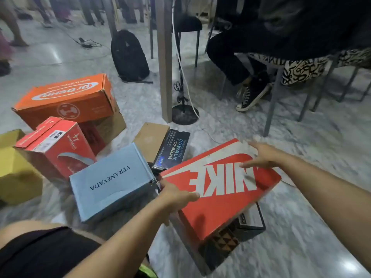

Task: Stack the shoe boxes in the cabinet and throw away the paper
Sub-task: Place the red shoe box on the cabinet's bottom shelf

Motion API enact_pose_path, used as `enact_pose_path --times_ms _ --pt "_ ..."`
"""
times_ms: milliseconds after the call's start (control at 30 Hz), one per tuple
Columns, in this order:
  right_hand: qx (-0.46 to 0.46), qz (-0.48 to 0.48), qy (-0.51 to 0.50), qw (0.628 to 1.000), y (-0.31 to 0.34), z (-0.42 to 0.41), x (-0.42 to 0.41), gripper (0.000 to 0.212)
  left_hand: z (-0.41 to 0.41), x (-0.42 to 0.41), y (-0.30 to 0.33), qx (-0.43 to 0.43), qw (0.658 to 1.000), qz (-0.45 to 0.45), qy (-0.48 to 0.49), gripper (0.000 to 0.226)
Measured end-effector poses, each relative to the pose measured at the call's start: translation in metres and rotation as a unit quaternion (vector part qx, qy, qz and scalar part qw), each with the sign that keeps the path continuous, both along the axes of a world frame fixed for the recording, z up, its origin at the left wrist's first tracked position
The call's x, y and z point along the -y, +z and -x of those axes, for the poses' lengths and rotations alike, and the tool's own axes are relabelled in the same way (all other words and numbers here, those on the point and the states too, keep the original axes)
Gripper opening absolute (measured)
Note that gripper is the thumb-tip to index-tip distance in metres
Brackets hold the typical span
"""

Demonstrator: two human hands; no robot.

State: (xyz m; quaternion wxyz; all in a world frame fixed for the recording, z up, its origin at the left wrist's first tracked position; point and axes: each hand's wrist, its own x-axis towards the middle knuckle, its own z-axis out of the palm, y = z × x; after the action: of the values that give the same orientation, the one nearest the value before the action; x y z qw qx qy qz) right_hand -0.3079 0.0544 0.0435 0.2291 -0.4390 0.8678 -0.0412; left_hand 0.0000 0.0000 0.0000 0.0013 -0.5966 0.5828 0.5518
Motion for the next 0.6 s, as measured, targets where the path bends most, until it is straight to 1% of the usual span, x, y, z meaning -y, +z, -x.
enact_pose_path --times_ms 67,167,200,267,300,400,467,567,600 --pt "0.028 -0.009 -0.020 0.999 -0.002 0.004 -0.010 0.104 0.007 -0.009 -0.003 -0.040 0.998 -0.027 0.027 0.121" --pt "0.050 -0.001 -0.030 0.998 -0.009 0.009 -0.018 0.093 0.009 -0.012 -0.012 -0.114 0.991 -0.017 0.066 0.105" --pt "0.051 0.011 -0.032 0.998 -0.007 0.007 -0.018 0.089 0.008 -0.010 -0.012 -0.129 0.989 -0.004 0.073 0.106" --pt "0.049 0.043 -0.039 0.997 0.003 0.006 -0.014 0.082 0.005 -0.003 -0.007 -0.173 0.982 0.031 0.075 0.118" --pt "0.046 0.054 -0.039 0.997 0.011 0.004 -0.011 0.077 0.002 0.002 -0.001 -0.196 0.976 0.067 0.072 0.115" --pt "0.053 0.101 -0.021 0.993 0.044 -0.006 0.002 0.064 -0.010 0.018 0.029 -0.241 0.960 0.132 0.047 0.092" --pt "0.058 0.131 -0.004 0.990 0.067 -0.015 0.013 0.063 -0.021 0.028 0.056 -0.259 0.952 0.159 0.030 0.079" --pt "0.052 0.161 0.027 0.985 0.104 -0.038 0.030 0.077 -0.043 0.036 0.098 -0.261 0.946 0.191 0.033 0.047" --pt "0.058 0.167 0.045 0.983 0.115 -0.049 0.037 0.081 -0.055 0.041 0.109 -0.255 0.944 0.204 0.039 0.042"
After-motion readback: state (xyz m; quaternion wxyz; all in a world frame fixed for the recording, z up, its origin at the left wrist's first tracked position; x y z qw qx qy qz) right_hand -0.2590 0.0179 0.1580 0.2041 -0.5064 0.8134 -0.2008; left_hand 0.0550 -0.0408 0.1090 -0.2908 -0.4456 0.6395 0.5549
